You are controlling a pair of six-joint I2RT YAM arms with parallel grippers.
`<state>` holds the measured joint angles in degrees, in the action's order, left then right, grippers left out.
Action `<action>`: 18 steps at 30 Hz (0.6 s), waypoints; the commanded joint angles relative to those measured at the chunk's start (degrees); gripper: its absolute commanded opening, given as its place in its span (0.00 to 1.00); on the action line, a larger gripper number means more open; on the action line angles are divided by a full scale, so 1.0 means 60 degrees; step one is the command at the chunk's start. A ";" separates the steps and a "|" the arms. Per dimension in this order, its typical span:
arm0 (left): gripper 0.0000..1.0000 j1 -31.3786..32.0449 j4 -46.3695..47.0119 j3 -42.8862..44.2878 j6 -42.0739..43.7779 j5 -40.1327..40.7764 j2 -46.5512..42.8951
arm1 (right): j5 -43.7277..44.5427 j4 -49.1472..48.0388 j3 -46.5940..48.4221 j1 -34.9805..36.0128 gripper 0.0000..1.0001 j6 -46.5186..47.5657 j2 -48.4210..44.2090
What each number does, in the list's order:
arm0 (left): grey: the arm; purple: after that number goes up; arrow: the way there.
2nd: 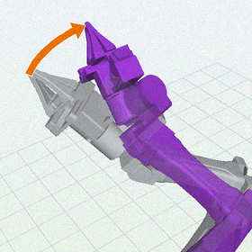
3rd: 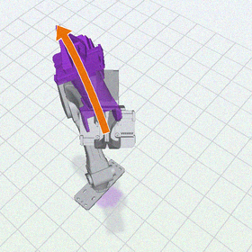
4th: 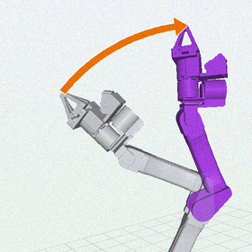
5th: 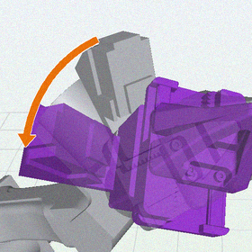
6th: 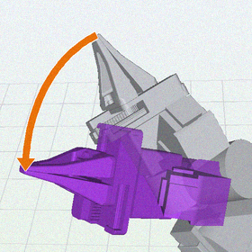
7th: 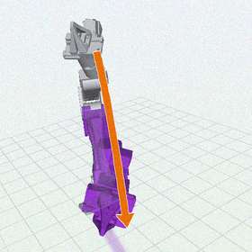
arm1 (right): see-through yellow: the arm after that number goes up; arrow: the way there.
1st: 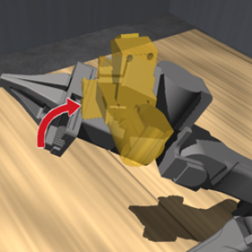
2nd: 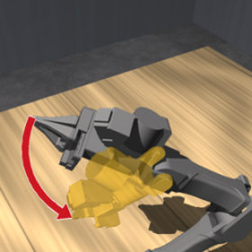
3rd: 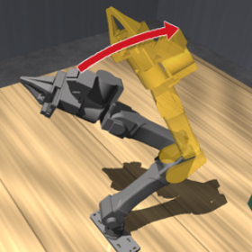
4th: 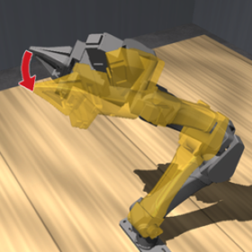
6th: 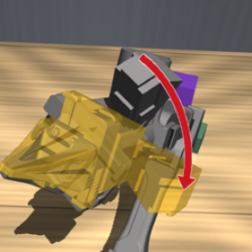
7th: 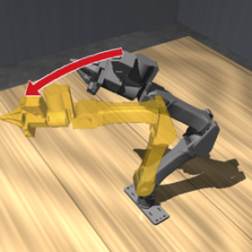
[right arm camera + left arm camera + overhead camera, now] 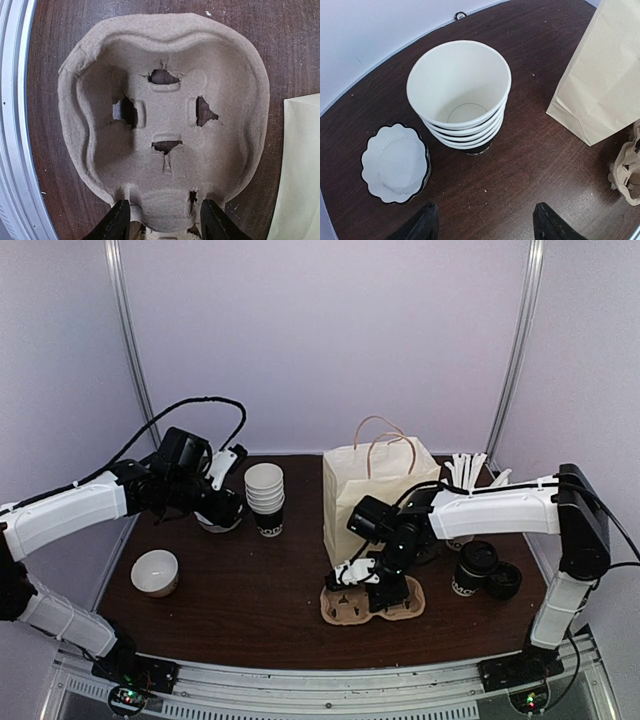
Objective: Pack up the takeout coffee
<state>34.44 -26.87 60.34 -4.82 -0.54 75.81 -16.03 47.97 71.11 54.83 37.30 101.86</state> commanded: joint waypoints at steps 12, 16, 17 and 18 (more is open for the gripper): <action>0.68 -0.0100 0.0100 0.0315 0.0144 -0.0277 0.0129 | -0.0079 -0.0101 0.0149 -0.0012 0.45 -0.0133 0.0275; 0.68 -0.0107 0.0108 0.0315 0.0172 -0.0284 0.0098 | -0.0172 0.0141 0.0268 -0.0012 0.38 -0.0152 0.0111; 0.68 -0.0113 0.0120 0.0328 0.0186 -0.0316 0.0106 | -0.0201 0.0210 0.0276 -0.0012 0.36 -0.0165 0.0021; 0.68 -0.0125 0.0142 0.0350 0.0180 -0.0412 0.0109 | -0.0205 0.0269 0.0270 -0.0010 0.35 -0.0161 -0.0107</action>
<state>34.44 -27.09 60.45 -4.73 -1.41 76.34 -16.69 47.97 71.16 54.83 36.97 102.89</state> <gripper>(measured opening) 0.682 0.374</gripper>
